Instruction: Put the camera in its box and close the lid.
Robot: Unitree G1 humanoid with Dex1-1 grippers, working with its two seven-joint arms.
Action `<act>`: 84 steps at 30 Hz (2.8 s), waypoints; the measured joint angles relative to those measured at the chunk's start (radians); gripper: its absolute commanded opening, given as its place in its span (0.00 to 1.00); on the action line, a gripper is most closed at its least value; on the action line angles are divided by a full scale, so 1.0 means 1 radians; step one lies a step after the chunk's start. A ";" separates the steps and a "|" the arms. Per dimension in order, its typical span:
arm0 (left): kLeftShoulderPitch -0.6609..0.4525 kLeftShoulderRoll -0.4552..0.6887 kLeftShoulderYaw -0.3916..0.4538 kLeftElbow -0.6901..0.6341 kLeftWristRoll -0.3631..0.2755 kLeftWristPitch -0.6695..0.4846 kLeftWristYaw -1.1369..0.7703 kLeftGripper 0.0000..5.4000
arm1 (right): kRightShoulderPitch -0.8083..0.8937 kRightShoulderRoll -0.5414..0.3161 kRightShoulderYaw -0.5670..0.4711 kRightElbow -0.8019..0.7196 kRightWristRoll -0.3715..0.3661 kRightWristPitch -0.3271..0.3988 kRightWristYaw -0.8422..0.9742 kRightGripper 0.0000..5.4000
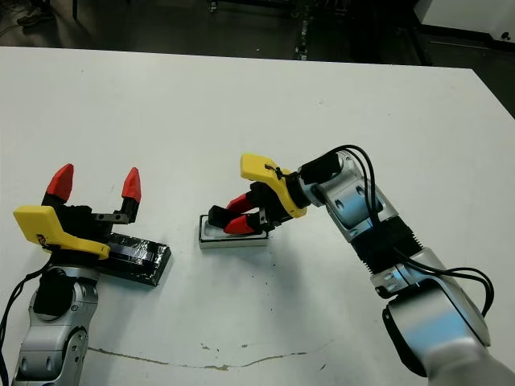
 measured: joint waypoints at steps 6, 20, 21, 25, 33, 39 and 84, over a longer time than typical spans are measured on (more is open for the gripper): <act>0.001 0.000 0.000 0.000 0.000 0.000 0.000 1.00 | -0.018 -0.001 0.030 -0.007 -0.029 0.008 0.008 0.38; 0.003 -0.001 -0.002 0.001 -0.007 -0.001 0.000 1.00 | -0.034 -0.020 0.018 0.038 -0.059 0.033 0.021 0.76; 0.003 -0.001 -0.002 0.002 -0.007 -0.002 0.000 1.00 | -0.034 -0.020 0.017 0.037 -0.060 0.035 0.021 0.80; 0.003 -0.001 -0.003 0.002 -0.006 -0.002 0.000 1.00 | -0.034 -0.021 0.010 0.032 -0.060 0.062 0.021 0.89; 0.004 -0.001 -0.005 0.001 -0.014 -0.002 0.000 1.00 | -0.036 -0.029 -0.049 0.031 -0.036 0.038 0.025 1.00; 0.005 0.000 -0.001 0.006 -0.012 -0.013 -0.001 1.00 | -0.041 -0.054 -0.213 0.001 0.059 0.032 0.007 1.00; -0.410 0.962 0.009 0.198 -0.299 0.281 -1.217 1.00 | 0.948 0.272 -0.692 -0.845 0.366 -0.034 -1.076 0.00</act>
